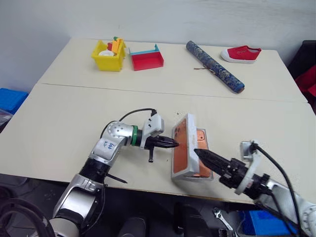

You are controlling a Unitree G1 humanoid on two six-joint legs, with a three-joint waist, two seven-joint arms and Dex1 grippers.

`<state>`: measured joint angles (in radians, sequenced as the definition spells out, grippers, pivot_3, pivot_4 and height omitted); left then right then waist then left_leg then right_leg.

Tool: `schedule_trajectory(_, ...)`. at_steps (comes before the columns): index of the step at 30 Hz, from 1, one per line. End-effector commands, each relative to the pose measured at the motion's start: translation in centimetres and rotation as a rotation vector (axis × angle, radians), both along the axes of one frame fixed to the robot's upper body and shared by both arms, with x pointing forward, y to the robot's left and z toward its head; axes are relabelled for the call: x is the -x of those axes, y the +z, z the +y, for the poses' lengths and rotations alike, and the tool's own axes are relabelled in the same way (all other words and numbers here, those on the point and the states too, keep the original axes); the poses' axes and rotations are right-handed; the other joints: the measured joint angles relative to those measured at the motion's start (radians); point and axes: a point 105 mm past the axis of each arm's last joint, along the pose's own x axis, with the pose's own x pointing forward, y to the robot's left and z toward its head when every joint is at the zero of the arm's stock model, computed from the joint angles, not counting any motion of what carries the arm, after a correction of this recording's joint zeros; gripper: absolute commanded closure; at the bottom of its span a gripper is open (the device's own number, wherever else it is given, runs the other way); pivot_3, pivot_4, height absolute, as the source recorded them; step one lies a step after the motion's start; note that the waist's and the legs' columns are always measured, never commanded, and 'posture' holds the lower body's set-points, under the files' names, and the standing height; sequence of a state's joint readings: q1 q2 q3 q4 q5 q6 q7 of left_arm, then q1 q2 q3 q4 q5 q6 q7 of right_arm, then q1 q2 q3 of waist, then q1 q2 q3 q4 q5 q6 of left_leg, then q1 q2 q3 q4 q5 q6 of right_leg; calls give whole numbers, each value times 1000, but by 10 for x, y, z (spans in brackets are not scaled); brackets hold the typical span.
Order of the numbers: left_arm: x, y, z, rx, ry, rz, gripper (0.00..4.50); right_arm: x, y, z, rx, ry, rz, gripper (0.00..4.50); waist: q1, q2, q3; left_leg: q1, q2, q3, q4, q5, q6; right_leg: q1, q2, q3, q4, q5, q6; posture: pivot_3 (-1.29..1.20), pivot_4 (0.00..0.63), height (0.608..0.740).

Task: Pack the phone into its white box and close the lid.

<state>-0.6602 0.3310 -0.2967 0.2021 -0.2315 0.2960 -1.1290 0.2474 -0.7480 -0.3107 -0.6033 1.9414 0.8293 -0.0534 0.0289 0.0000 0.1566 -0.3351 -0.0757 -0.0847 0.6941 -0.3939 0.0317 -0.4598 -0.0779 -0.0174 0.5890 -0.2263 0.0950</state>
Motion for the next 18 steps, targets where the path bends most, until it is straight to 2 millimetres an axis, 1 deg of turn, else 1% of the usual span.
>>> schedule_trajectory(1,2,9,-12,12,-43,-46,4500,17,19,-14,152,95,-131,18,2,0,0,0,0,0,1,0,0,0,0,0,0,0,0,0,150,740)
schedule_trajectory(3,2,10,-18,23,-50,-47,4500,26,22,-23,262,144,-173,18,6,0,0,0,0,1,1,-1,1,0,0,0,0,0,0,0,150,740)
schedule_trajectory(7,-1,18,-23,49,-49,-56,4500,36,20,-30,414,221,-239,18,12,-1,0,0,0,2,3,-2,2,1,1,2,0,1,1,0,150,740)
schedule_trajectory(9,-4,29,-20,69,-48,-63,4500,39,15,-28,511,271,-281,18,16,-1,0,0,0,3,3,-2,2,1,1,2,0,1,2,0,150,740)
schedule_trajectory(11,-4,41,-10,76,-58,-61,4500,42,8,-25,586,323,-324,18,20,-1,0,0,0,4,3,-2,2,0,1,3,0,1,2,0,150,740)
schedule_trajectory(13,-3,44,1,51,-74,-61,4500,44,1,-22,643,366,-356,394,19,-1,0,0,0,5,4,-2,2,0,2,3,0,1,2,0,150,740)
schedule_trajectory(14,-4,42,8,19,-79,-65,4500,45,-4,-20,672,391,-371,604,19,-1,0,0,0,5,4,-2,1,0,2,3,0,1,2,0,150,740)
schedule_trajectory(16,-5,34,22,-55,-88,-75,4500,47,-14,-16,743,456,-410,1248,20,-1,0,1,0,5,4,-3,1,0,2,3,0,1,2,0,150,740)
schedule_trajectory(18,-9,22,30,-123,-87,-78,4500,48,-25,-12,804,510,-448,1984,22,-1,0,1,0,5,4,-3,1,0,2,3,0,1,2,0,150,740)
